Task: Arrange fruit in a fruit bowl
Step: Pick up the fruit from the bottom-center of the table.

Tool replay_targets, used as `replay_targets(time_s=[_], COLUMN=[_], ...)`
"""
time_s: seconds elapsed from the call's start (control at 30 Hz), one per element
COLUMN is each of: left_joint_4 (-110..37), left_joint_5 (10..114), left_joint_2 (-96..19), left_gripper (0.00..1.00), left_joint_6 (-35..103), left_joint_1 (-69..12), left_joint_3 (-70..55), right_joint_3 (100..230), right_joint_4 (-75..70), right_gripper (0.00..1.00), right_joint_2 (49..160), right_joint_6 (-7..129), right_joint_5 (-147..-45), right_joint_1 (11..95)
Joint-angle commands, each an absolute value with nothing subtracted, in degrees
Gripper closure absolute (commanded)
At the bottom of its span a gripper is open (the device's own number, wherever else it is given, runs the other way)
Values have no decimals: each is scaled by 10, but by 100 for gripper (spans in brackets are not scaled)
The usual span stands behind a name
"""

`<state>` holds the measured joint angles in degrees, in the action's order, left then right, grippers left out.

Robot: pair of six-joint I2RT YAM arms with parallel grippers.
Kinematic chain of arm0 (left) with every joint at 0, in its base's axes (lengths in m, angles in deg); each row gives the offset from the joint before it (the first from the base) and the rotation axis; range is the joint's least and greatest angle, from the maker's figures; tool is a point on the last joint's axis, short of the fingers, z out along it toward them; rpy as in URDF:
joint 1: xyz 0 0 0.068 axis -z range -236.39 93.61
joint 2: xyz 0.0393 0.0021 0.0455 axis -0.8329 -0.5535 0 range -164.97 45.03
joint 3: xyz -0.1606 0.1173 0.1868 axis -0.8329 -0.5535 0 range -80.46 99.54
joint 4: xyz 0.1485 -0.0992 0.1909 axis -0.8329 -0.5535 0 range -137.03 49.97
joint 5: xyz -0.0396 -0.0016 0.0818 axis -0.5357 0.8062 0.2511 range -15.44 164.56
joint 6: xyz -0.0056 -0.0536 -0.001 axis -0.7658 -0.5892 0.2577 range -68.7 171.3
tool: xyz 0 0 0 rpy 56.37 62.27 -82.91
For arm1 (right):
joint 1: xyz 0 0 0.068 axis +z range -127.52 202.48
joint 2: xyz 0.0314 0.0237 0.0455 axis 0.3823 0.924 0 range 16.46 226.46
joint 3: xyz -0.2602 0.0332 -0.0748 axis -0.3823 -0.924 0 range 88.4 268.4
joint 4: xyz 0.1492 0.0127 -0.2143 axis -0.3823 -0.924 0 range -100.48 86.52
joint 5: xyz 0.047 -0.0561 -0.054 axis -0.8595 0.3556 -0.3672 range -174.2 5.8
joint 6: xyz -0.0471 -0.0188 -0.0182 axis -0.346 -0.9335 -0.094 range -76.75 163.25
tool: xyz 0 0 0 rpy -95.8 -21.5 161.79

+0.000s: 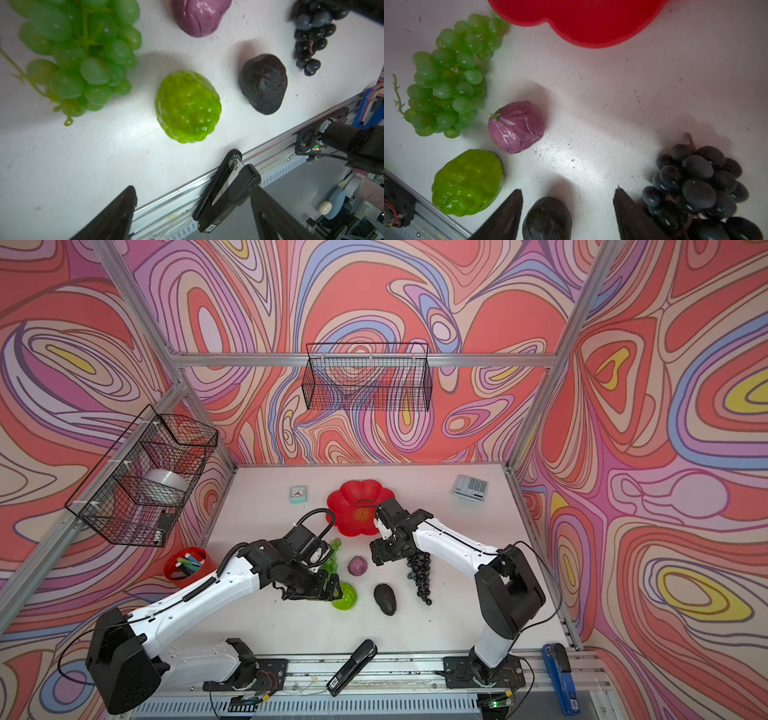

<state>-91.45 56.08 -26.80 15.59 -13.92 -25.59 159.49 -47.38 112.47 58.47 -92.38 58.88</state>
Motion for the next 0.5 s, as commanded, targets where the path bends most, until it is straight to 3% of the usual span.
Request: replay_targets(time_s=[0.0,0.47], left_joint_4=[-951,-925], left_joint_5=[604,632], left_joint_2=[-291,-458], left_gripper=[9,12], left_joint_6=[117,126], left_joint_1=[-117,-99], left_joint_3=[-243,-156], right_joint_3=[1573,1507], right_joint_4=[-449,-438], right_gripper=[25,24], right_joint_2=[1104,1043], right_joint_6=[599,575], right_joint_5=[-902,-843], right_joint_1=[587,578])
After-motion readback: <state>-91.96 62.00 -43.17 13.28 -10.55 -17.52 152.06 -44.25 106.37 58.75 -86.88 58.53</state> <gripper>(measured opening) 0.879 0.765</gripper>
